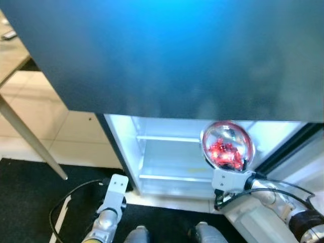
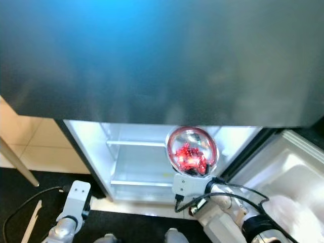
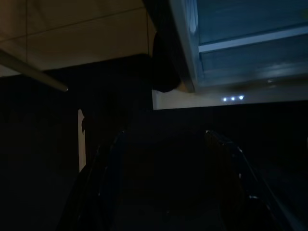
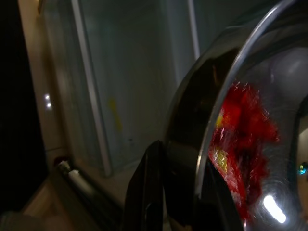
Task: Restocking fridge
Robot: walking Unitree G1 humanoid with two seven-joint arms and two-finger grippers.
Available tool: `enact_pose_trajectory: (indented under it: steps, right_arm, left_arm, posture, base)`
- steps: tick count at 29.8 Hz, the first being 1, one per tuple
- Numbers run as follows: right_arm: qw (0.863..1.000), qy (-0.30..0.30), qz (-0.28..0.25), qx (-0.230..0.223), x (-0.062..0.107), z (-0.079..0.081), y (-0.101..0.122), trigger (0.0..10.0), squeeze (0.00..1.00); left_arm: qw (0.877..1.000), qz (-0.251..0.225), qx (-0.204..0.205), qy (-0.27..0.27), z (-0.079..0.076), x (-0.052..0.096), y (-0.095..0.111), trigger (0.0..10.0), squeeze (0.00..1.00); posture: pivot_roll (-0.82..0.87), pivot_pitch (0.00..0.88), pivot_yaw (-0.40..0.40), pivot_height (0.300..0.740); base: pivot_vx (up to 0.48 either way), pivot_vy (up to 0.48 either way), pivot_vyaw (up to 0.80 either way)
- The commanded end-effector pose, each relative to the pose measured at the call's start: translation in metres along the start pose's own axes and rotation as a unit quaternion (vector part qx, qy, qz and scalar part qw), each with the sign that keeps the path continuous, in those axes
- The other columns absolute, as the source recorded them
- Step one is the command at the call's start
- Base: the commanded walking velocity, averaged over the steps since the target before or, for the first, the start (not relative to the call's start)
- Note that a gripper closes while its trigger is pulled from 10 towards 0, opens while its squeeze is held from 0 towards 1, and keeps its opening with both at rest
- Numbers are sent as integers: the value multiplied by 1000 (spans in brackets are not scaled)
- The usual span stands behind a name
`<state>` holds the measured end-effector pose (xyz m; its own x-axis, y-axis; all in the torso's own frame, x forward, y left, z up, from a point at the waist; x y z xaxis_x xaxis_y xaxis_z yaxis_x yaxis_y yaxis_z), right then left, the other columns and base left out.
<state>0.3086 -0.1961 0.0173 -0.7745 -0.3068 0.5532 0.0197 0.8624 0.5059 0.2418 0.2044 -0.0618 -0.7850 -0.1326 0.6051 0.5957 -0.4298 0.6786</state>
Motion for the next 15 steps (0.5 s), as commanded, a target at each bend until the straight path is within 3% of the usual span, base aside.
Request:
enact_pose_trajectory:
  steps: [1, 15]
  right_arm:
    - [1000, -7, -4, -8, 1, -2, 0, 10000, 0]
    - [1000, -3, -18, -11, 0, 1, 6, 10000, 0]
  left_arm:
    - [1000, 20, 1, 1, -1, 4, -13, 10000, 0]
    - [1000, 23, 2, 1, -1, 4, -15, 10000, 0]
  posture:
    - [-43, 167, -22, 740]
    - [-42, 169, -22, 740]
  base:
    - [0, 0, 0]
    - [0, 0, 0]
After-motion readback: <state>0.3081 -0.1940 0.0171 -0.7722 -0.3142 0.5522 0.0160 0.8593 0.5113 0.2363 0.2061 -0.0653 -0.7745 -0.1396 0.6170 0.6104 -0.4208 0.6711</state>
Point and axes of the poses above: a point about 5 cm out from each wrist's last joint towards the gripper, its own x axis pointing back from the gripper into the wrist, its own y axis along the axis of the wrist's last joint, z = x × y, the point moved 2 cm from there along -x, pointing out of the wrist towards the gripper, and after that the axes turned 10 degrees about -x, right-handed, at the moved point
